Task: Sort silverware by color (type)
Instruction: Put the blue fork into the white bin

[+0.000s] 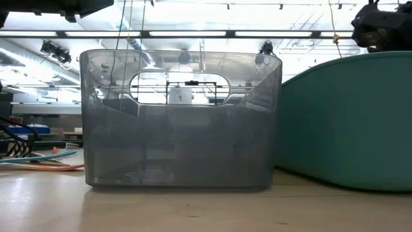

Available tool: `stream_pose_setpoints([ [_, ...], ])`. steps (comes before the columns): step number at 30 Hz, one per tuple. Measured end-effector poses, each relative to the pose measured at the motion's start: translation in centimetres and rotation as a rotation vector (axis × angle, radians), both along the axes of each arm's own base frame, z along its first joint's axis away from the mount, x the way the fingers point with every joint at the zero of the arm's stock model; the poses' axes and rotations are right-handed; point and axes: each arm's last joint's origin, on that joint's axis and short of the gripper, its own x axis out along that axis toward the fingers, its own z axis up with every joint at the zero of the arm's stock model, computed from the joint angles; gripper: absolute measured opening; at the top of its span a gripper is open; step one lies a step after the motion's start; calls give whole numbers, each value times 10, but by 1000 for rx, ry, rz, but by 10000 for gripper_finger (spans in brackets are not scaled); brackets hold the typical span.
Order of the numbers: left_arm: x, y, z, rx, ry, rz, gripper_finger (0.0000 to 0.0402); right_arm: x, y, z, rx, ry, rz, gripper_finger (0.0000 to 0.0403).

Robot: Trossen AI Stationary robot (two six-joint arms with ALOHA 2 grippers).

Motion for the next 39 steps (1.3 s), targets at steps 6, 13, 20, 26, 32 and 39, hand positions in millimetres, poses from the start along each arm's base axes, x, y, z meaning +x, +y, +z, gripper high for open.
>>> stream_pose_setpoints([
  [6, 0, 0, 0, 15, 9, 6, 50, 5, -7, 0, -46, 45, 53, 13],
  [13, -1, 2, -1, -16, 12, 68, 50, 27, -16, 4, -124, 53, 240, 13],
  [20, -3, 4, -1, -166, -61, 123, 50, 55, -39, 17, -128, 1, 324, 13],
  [26, -3, 4, 1, -217, -98, 111, 50, 83, -51, 44, -190, 2, 373, 13],
  [32, -7, 5, 17, -197, -63, 123, 50, 128, -59, 64, -246, 38, 488, 13],
  [39, -6, 2, 17, -258, 48, 42, 50, 183, -56, 78, -288, 119, 631, 13],
])
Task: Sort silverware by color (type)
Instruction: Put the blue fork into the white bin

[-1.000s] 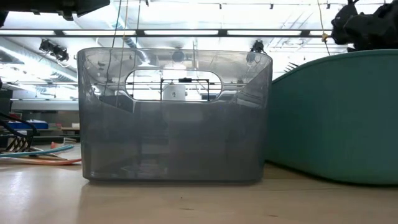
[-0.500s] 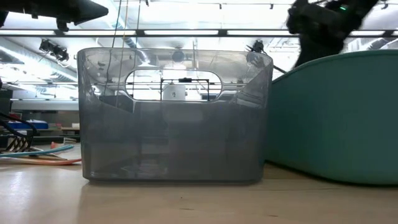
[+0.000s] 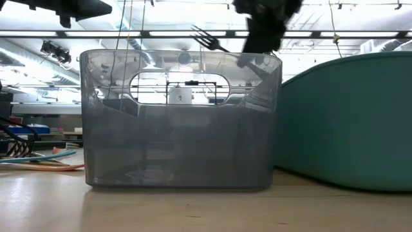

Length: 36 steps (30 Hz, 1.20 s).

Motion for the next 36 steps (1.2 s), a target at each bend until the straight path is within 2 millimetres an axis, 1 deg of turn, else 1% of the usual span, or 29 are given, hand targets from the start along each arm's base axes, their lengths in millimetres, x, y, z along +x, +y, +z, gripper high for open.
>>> stream_pose_setpoints([
  [3, 1, -2, -4, 30, 53, -43, 50, 17, 1, 5, -11, 29, 6, 13],
  [6, 1, -3, -5, 83, 90, -46, 50, 31, 1, 2, -16, 67, 2, 13],
  [9, 3, -4, -6, 155, 128, -103, 50, 42, 0, -5, -19, 105, -3, 13],
  [12, 4, -8, -6, 204, 132, -222, 50, 48, -2, -21, -2, 155, -38, 14],
  [16, 6, -11, -7, 248, 135, -343, 50, 51, -5, -36, 34, 212, -87, 14],
  [19, 6, -11, -9, 253, 154, -349, 50, 53, -6, -43, 40, 229, -106, 13],
  [29, 6, -11, -7, 248, 138, -347, 50, 54, -14, -51, 46, 272, -144, 13],
  [36, 6, -11, -8, 249, 146, -348, 50, 58, -20, -61, 102, 296, -170, 13],
])
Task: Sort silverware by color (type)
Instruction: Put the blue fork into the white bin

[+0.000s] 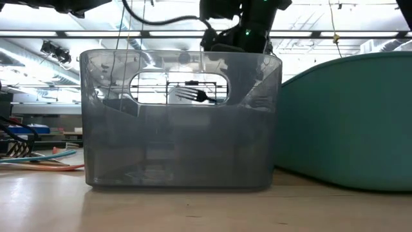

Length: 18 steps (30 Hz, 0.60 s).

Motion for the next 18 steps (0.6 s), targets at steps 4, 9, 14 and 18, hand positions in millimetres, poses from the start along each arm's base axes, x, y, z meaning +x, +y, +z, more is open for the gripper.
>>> stream_pose_setpoints([
  [4, 0, 0, 0, -2, -1, 0, 50, 0, -1, -3, 44, 7, -32, 13],
  [9, 0, 0, 0, -2, -2, 0, 50, -2, -2, -3, 69, 26, -57, 13],
  [14, 0, 0, 0, -2, -2, 0, 50, -4, -2, -4, 90, 47, -53, 13],
  [18, 0, 0, 0, -1, -3, 0, 50, -4, -6, -4, 98, 50, -51, 13],
])
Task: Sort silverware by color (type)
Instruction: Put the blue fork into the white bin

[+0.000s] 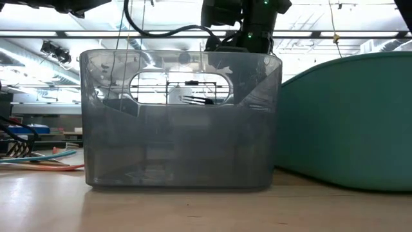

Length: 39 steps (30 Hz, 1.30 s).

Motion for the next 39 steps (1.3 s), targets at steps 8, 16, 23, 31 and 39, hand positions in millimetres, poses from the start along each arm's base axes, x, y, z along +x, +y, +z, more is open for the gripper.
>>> stream_pose_setpoints([
  [8, 0, 0, 0, 1, 0, 0, 50, 0, -8, -1, 12, 3, -1, 13],
  [16, 0, 0, 0, 1, 0, 0, 50, -5, -8, -15, 40, 21, -9, 13],
  [23, 0, 0, 0, 1, 0, 0, 50, -5, -9, -24, 48, -10, -9, 13],
  [31, 0, 0, 0, 1, 0, 0, 50, -7, -16, -33, 78, -18, -24, 14],
  [39, 0, 0, 0, 1, 0, 0, 50, -10, -23, -41, 101, -19, -39, 16],
])
